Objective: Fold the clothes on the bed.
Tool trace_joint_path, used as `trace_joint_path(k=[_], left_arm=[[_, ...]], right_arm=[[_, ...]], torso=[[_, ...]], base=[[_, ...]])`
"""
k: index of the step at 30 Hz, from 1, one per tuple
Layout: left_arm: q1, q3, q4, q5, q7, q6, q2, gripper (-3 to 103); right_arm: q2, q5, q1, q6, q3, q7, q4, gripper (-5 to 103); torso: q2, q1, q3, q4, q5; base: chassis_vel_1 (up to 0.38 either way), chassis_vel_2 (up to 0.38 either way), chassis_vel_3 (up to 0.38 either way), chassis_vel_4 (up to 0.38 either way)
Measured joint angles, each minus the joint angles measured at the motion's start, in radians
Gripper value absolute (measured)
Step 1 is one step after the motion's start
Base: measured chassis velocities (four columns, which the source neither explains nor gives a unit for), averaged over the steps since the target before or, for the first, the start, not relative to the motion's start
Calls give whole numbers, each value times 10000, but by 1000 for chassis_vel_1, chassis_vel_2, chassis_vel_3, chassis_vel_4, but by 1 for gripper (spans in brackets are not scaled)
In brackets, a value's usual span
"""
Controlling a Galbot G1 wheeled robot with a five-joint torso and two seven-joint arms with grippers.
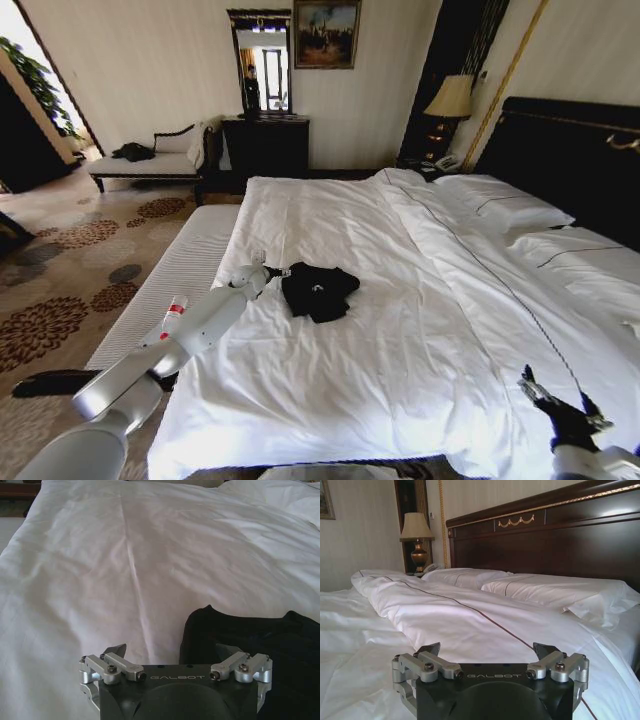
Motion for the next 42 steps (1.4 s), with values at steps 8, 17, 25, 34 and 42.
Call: trace_joint_path(k=[8, 17, 25, 34, 42], left_arm=[[-234, 55, 701, 25, -143, 134, -442, 100], [-447, 142, 1347, 9, -168, 456, -917, 85], [-510, 8, 1848, 84, -148, 465, -1465, 57], [-470, -129, 2006, 89, -285, 450, -1696, 20], [-202, -145, 1577, 38, -298, 312, -1197, 1]], right_arm=[[-26, 173, -54, 33, 58, 51, -35, 100], [-104, 359, -18, 12, 163, 151, -32, 100], [-107, 390, -41, 5, 193, 215, -46, 100], [-511, 510, 126, -252, 154, 430, -57, 100], [-2170, 1802, 1009, -1926, -178, 1061, 167, 100]], torso=[[0, 0, 0, 1, -1], [0, 0, 0, 0, -1], [0, 0, 0, -3, -1], [0, 0, 0, 0, 0], [0, -1, 0, 2, 0]], base=[[0, 0, 0, 0], [0, 0, 0, 0], [0, 0, 0, 0], [0, 0, 0, 0], [0, 0, 0, 0]])
